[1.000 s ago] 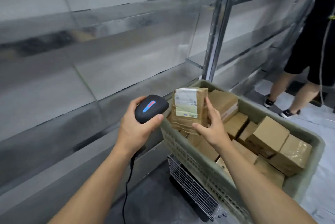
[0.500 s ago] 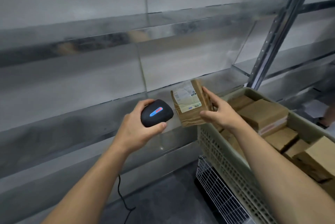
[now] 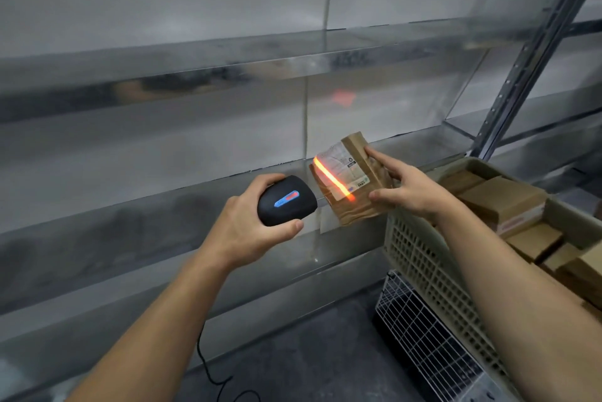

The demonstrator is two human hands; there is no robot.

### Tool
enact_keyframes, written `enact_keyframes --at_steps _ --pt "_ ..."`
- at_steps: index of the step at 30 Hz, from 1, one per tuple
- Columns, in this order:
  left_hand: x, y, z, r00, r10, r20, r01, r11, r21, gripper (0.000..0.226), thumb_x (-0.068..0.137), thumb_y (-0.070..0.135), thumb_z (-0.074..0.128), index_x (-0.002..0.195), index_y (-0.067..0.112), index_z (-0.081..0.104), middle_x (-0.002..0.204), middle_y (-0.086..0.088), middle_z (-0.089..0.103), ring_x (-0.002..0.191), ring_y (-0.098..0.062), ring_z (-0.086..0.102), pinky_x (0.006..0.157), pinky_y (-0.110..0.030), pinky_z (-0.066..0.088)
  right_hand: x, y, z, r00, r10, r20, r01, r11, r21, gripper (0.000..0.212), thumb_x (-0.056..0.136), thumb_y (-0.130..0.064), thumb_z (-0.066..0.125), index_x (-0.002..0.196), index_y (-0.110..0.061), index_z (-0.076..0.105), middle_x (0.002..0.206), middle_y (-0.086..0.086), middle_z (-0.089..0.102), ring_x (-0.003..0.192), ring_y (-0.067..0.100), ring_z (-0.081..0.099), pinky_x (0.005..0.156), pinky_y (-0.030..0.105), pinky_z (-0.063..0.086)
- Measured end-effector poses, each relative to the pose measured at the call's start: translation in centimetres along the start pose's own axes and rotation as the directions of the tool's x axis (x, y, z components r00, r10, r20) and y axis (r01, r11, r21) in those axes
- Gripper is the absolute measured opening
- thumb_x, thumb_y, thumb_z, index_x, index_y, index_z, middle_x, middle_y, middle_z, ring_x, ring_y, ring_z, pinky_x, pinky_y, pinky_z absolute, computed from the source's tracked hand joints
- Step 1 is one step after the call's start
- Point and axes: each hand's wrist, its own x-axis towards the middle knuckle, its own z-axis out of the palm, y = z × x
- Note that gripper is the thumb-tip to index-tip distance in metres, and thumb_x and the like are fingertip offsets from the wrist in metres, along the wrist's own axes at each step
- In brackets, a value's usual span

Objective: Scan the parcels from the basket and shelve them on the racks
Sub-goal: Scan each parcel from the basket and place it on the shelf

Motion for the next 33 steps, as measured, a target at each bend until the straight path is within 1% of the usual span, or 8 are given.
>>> enact_keyframes --at_steps 2,10,14,16,20,23,27,33 --pt "-1.0 -0.6 -1.1 1.000 -0.001 0.004 0.001 1.000 0.003 0.074 0.065 0.051 0.078 0.133 0.039 0.053 0.108 0.017 0.070 0.094 0.003 0.066 0.072 -0.006 0.047 -0.4 -0.5 1.2 1.000 0.002 -0.015 -0.002 1.000 -0.002 0.088 0.088 -0.012 0.075 0.154 -0.045 0.029 0.152 -0.004 0.041 0.131 0.012 0.044 0.082 0.010 0.044" --pt "-4.4 -1.9 -3.5 0.998 -0.012 -0.062 0.010 0.999 -0.030 0.073 0.067 0.048 0.083 0.133 0.037 0.054 0.107 0.018 0.069 0.094 0.006 0.064 0.073 -0.005 0.047 -1.0 -2.3 5.0 0.997 -0.054 -0.060 0.053 0.999 -0.003 0.091 0.081 -0.022 0.082 0.147 -0.058 0.031 0.155 -0.003 0.041 0.138 0.018 0.045 0.117 0.042 0.038" --pt "-5.5 -1.5 -3.8 0.986 -0.038 -0.160 0.023 0.995 -0.096 0.072 0.065 0.048 0.081 0.131 0.037 0.055 0.111 0.022 0.067 0.095 0.006 0.065 0.076 -0.006 0.047 -1.2 -3.2 6.1 0.995 -0.076 -0.057 0.078 0.996 0.040 0.090 0.086 -0.013 0.077 0.156 -0.044 0.029 0.150 -0.005 0.045 0.133 0.013 0.047 0.108 0.033 0.044" --pt "-6.0 -1.3 -3.8 0.973 -0.071 -0.220 0.036 0.987 -0.159 0.071 0.063 0.048 0.083 0.128 0.041 0.056 0.107 0.023 0.069 0.090 -0.001 0.068 0.079 -0.018 0.054 -1.3 -4.0 6.6 0.992 -0.106 -0.065 0.111 0.991 0.077 0.089 0.087 -0.011 0.076 0.157 -0.041 0.028 0.150 -0.005 0.045 0.130 0.010 0.048 0.106 0.032 0.047" --pt "-7.3 0.0 -3.8 0.937 -0.163 -0.309 0.057 0.944 -0.326 0.071 0.056 0.052 0.082 0.122 0.042 0.057 0.103 0.012 0.071 0.070 -0.008 0.068 0.062 -0.026 0.055 -1.2 -5.4 7.6 0.986 -0.154 -0.071 0.163 0.977 0.139 0.088 0.088 -0.010 0.075 0.156 -0.041 0.028 0.145 -0.008 0.047 0.111 -0.010 0.053 0.095 0.017 0.050" --pt "-8.1 1.4 -4.1 0.893 -0.223 -0.391 0.041 0.906 -0.421 0.066 0.059 0.041 0.084 0.120 0.034 0.059 0.098 0.004 0.071 0.061 -0.009 0.063 0.055 -0.024 0.052 -0.9 -6.6 8.4 0.974 -0.209 -0.085 0.221 0.961 0.165 0.088 0.088 -0.011 0.075 0.155 -0.042 0.029 0.146 -0.011 0.045 0.119 -0.004 0.051 0.091 0.008 0.046" --pt "-9.5 2.7 -4.9 0.830 -0.277 -0.485 0.004 0.871 -0.491 0.071 0.054 0.048 0.082 0.119 0.031 0.060 0.096 -0.004 0.068 0.060 -0.014 0.060 0.052 -0.025 0.051 -0.8 -8.5 9.3 0.959 -0.274 -0.065 0.282 0.929 0.240 0.088 0.087 -0.017 0.077 0.155 -0.046 0.028 0.151 -0.008 0.044 0.132 0.008 0.048 0.110 0.043 0.048" --pt "-11.4 4.4 -6.6 0.716 -0.303 -0.629 -0.067 0.867 -0.494 0.063 0.056 0.049 0.082 0.113 0.037 0.059 0.096 -0.006 0.069 0.057 -0.017 0.060 0.056 -0.033 0.052 -0.8 -12.6 10.7 0.927 -0.358 -0.108 0.374 0.871 0.320 0.096 0.072 -0.037 0.077 0.154 -0.046 0.029 0.149 -0.003 0.048 0.135 0.011 0.049 0.113 0.045 0.044"
